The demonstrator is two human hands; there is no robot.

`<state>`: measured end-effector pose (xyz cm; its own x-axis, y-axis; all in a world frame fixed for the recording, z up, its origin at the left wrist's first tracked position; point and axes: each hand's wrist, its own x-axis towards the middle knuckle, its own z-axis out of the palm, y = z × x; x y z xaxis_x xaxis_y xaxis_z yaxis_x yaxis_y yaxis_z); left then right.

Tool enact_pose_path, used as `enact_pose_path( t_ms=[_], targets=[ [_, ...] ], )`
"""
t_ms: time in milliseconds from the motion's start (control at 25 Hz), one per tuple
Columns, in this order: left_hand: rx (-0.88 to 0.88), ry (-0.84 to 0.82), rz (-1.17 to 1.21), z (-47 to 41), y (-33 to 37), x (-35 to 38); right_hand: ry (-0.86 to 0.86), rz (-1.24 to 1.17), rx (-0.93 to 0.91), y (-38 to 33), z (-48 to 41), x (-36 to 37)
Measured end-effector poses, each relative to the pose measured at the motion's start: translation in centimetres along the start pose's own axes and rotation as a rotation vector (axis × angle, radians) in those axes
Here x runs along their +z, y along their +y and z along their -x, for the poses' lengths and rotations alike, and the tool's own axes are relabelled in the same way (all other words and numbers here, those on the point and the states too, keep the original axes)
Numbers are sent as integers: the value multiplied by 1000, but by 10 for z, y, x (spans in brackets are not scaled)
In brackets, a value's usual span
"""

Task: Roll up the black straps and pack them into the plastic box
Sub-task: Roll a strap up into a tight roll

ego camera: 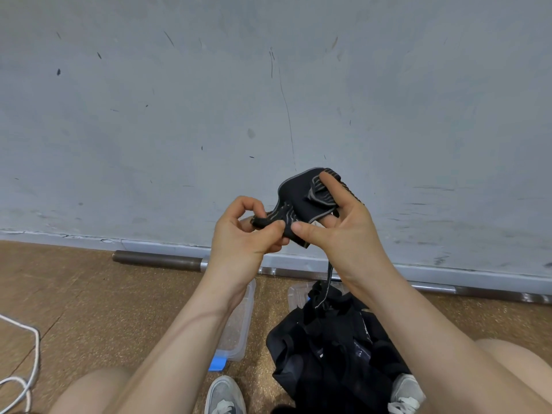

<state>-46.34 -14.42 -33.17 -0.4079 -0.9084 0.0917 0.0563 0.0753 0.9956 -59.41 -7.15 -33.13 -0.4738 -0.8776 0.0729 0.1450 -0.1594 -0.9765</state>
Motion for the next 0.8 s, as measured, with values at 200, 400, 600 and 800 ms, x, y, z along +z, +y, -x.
enact_pose_path(
  t_ms=[200,400,600,800],
  targets=[
    [-44,-299,86,-3,7,-15,35,-155,131,-4,-5,-7],
    [24,-340,54,-5,10,-22,-34,-360,302,-10,1,-7],
    [25,-369,-19,-5,5,-21,140,-224,149,0,4,3],
    [-7,-196,138,-1,2,-9,196,36,-130,0,14,18]
  ],
)
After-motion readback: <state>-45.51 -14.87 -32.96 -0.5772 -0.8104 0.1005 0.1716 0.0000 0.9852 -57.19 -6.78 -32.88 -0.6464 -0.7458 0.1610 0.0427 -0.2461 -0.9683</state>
